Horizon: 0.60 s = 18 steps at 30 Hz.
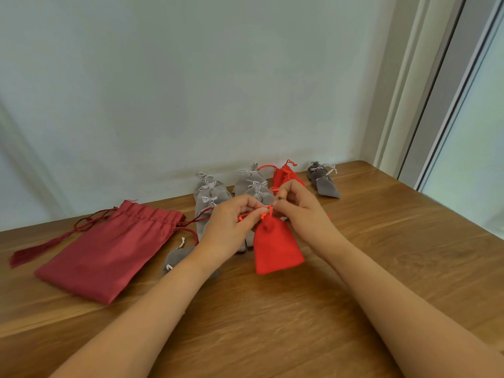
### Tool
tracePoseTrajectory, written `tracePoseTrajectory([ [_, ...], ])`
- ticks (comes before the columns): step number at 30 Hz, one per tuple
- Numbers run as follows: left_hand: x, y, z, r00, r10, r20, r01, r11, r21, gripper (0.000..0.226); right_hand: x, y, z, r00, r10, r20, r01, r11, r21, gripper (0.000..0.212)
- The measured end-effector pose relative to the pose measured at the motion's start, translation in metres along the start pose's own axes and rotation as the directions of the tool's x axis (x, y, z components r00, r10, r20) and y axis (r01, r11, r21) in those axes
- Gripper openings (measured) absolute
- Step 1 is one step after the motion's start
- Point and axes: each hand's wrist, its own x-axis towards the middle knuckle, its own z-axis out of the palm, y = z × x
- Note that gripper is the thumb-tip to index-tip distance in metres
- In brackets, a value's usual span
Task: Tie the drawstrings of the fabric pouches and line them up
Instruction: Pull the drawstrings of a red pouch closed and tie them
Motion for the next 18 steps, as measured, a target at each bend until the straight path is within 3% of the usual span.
tracePoseTrajectory([
  [2,0.0001,0.0017,-0.0006,1.000,-0.001,-0.001,0.001,1.000,-0.003,0.008,0.0007,-0.0006,0.0001,0.999,0.046,0.026,-0.048,0.992,0.116,0.028],
  [5,0.0010,-0.0003,-0.0016,1.000,-0.002,-0.023,0.003,1.000,0.012,0.009,-0.0009,0.0002,-0.0031,0.994,-0.104,0.045,0.110,0.981,-0.157,0.026],
  [10,-0.0005,-0.0013,0.0004,0.999,0.033,-0.005,-0.033,0.999,0.040,0.007,-0.0003,0.0046,-0.0068,0.961,-0.253,0.114,0.274,0.805,-0.526,0.021],
  [13,-0.0008,-0.0007,0.0014,0.999,0.040,-0.025,-0.039,0.999,0.029,0.006,0.0008,0.0078,-0.0055,0.931,-0.340,0.135,0.350,0.724,-0.594,0.014],
  [18,-0.0006,0.0040,0.0006,0.997,-0.061,-0.056,0.053,0.990,-0.134,0.006,-0.0001,0.0048,-0.0050,0.947,-0.304,0.105,0.296,0.692,-0.658,0.017],
])
